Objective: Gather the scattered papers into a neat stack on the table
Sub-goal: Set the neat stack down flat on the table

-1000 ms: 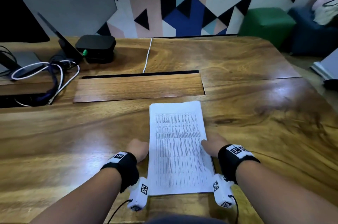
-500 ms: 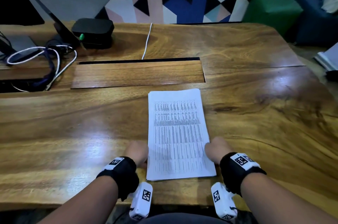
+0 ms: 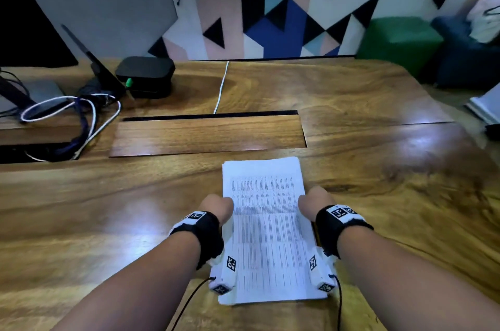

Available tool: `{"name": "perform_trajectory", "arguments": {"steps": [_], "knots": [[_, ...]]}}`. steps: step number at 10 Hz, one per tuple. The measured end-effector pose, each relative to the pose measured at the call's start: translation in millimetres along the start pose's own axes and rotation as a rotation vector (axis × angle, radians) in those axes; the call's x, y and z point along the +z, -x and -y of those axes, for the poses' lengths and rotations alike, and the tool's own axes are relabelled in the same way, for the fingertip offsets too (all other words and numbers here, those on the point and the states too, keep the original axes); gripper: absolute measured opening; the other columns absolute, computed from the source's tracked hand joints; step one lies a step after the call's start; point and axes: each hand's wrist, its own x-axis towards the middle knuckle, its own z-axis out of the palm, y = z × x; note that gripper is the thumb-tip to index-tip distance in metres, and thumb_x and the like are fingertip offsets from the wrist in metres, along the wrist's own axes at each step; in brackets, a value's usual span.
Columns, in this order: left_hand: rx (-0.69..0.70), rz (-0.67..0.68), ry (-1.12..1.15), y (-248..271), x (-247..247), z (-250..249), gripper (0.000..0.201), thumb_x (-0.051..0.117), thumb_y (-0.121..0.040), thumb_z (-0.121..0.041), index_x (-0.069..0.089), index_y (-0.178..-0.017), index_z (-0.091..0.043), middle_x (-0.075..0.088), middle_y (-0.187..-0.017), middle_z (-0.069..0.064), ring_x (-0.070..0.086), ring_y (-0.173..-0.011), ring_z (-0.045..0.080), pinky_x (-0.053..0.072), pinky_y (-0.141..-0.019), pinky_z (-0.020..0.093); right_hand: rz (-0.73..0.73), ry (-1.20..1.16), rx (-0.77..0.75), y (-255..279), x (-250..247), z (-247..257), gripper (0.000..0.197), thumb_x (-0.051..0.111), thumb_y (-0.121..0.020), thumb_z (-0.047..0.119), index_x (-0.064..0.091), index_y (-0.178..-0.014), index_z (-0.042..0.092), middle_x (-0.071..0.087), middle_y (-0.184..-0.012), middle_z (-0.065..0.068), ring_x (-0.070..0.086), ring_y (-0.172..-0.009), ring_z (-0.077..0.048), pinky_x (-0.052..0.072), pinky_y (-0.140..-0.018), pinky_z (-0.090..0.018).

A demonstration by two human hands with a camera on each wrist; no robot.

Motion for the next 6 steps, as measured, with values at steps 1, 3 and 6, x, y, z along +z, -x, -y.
{"name": "perform_trajectory", "arguments": {"steps": [1,3,6], "knots": [[-0.027,0.004,-0.015,-15.0,-4.0,-5.3,0.029,0.042,-0.089,-0.018,0.06,-0.099,0.002,0.064,-0.102,0.017,0.058,-0.086,0.031,0.042,-0.074,0.03,0.021,0.022,0.011,-15.6,-2.2,5.8,0.019,0.046,-0.086,0.015,0.055,-0.071,0.009,0.059,-0.073,-0.007,0.054,-0.062,-0.022,0.037,-0.05,-0.025],[-0.038,0.009,0.079,-49.2,-12.6,-25.0,0.033,0.046,-0.086,-0.015,0.065,-0.103,0.006,0.068,-0.104,0.022,0.066,-0.093,0.036,0.056,-0.081,0.038,0.001,-0.053,-0.014,-49.1,-8.6,29.1,0.02,0.045,-0.09,0.013,0.052,-0.072,0.009,0.057,-0.079,-0.009,0.057,-0.08,-0.029,0.043,-0.068,-0.029],[-0.045,-0.031,0.144,-72.6,-14.9,-36.0,0.051,0.042,-0.076,-0.02,0.06,-0.116,0.006,0.068,-0.11,0.022,0.067,-0.097,0.036,0.054,-0.088,0.042,-0.021,-0.123,-0.034,-67.2,-8.8,39.3,0.013,0.047,-0.086,0.011,0.053,-0.075,0.008,0.057,-0.073,-0.006,0.055,-0.061,-0.021,0.041,-0.052,-0.025]]}}
